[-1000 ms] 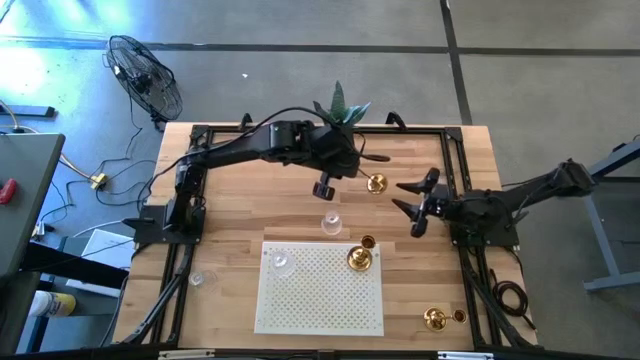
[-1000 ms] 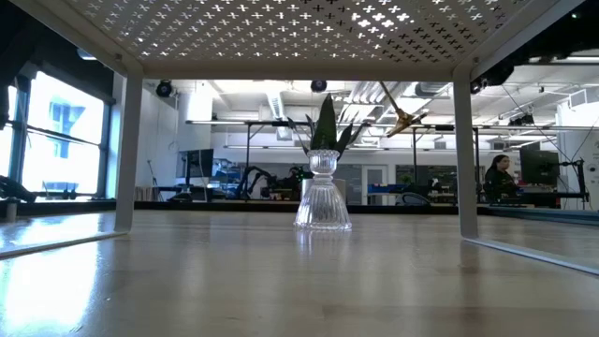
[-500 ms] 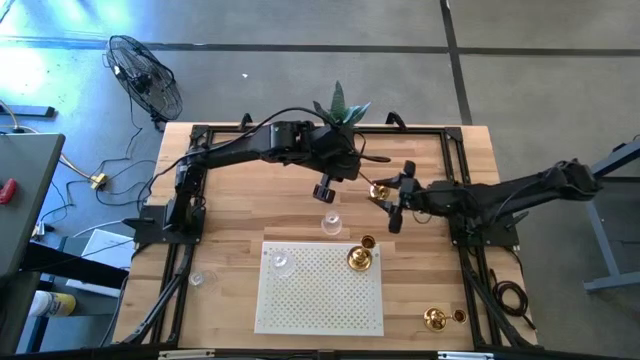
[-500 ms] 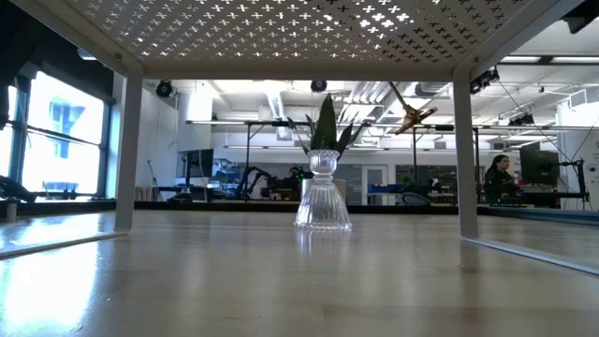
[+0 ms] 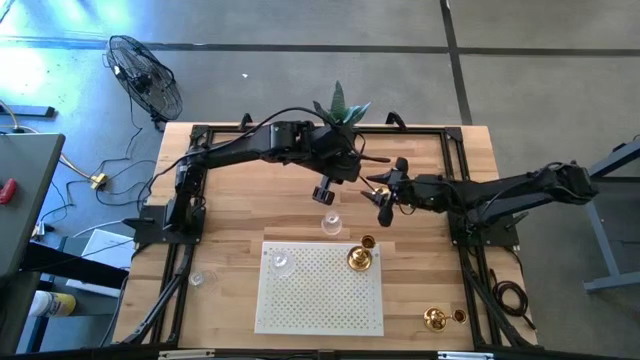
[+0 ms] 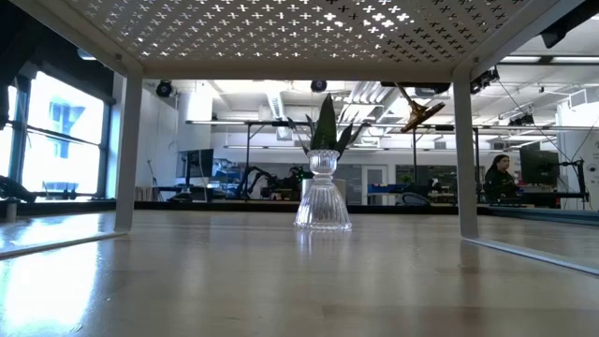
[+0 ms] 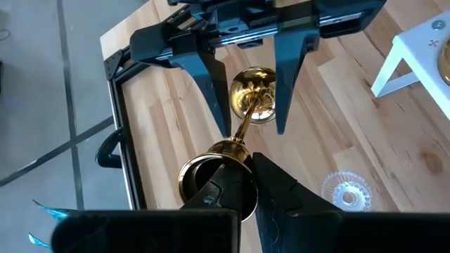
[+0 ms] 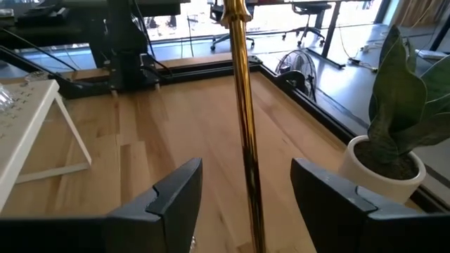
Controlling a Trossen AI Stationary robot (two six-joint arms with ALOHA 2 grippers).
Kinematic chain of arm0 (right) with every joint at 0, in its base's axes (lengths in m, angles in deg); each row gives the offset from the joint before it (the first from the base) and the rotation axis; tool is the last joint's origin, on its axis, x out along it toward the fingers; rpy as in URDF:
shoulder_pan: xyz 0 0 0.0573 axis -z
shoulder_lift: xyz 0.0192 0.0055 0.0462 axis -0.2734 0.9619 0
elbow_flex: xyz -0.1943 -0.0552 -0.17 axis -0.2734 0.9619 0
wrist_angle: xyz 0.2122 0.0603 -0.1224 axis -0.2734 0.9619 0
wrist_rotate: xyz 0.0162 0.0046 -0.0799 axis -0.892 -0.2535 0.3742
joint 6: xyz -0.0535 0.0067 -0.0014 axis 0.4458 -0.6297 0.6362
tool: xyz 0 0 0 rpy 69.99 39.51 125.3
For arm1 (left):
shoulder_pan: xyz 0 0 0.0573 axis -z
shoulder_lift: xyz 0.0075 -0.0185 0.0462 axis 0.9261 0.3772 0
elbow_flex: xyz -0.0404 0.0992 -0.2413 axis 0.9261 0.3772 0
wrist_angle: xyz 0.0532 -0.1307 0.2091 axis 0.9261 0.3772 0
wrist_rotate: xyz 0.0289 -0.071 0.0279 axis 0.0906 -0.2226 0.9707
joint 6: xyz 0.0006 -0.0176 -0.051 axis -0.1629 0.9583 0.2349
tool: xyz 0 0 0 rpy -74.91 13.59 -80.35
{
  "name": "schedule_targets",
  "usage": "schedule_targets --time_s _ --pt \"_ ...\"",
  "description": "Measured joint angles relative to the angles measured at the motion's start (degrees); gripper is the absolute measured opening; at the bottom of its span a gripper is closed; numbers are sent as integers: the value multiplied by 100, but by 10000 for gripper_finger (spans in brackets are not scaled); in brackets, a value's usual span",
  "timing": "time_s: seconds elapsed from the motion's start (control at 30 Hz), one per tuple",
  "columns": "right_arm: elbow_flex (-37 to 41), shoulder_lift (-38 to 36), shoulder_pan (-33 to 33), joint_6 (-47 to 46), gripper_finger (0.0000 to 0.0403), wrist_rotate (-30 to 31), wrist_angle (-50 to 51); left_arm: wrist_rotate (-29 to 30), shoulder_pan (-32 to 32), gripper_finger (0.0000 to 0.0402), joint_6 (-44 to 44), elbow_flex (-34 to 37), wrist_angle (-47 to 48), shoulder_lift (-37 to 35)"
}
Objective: Pick & Place candle stick holders
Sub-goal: Put the left candle holder on the shelf
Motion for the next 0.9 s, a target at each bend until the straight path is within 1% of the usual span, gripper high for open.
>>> schedule_targets --time_s 0.27,0.37,0.47,0.9 --pt "0 -1 0 -105 207 45 57 -4 1 7 0 0 0 -2" --pt "0 -1 0 -122 197 131 114 -5 1 7 0 0 5 -2" --pt "0 -1 0 -121 178 131 129 -7 1 7 0 0 26 -2" --pt "0 -2 -2 -78 69 58 158 -151 -2 7 0 1 44 -4"
